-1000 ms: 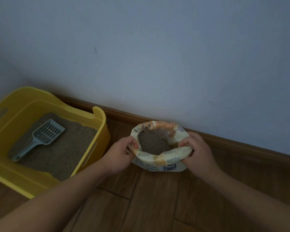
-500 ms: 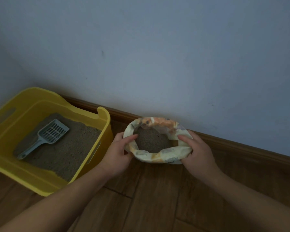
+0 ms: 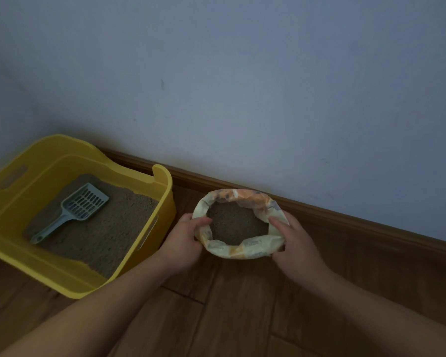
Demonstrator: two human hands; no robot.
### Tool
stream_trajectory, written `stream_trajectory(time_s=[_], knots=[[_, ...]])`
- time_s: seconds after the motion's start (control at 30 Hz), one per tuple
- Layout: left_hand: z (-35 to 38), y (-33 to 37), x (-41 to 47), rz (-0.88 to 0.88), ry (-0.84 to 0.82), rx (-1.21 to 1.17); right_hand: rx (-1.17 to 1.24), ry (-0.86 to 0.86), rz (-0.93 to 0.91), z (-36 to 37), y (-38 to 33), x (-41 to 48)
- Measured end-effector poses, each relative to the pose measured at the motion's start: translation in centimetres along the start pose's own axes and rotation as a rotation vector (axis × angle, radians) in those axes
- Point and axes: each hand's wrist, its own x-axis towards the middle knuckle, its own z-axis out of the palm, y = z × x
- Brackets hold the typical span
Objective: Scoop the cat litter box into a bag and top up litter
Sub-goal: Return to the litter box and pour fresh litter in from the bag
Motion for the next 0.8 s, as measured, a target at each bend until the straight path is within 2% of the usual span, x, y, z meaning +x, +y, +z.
stream_trajectory(time_s=[0.57, 0.8], knots=[[-0.5, 0.6, -0.5, 0.007, 0.03, -0.036, 0.018, 0.01, -0.018, -1.0, 0.1, -0.4], [-1.8, 1.3, -2.1, -0.011, -0.007, -0.028, 0.003, 0.015, -0.007, -1.8, -0.3, -1.5]])
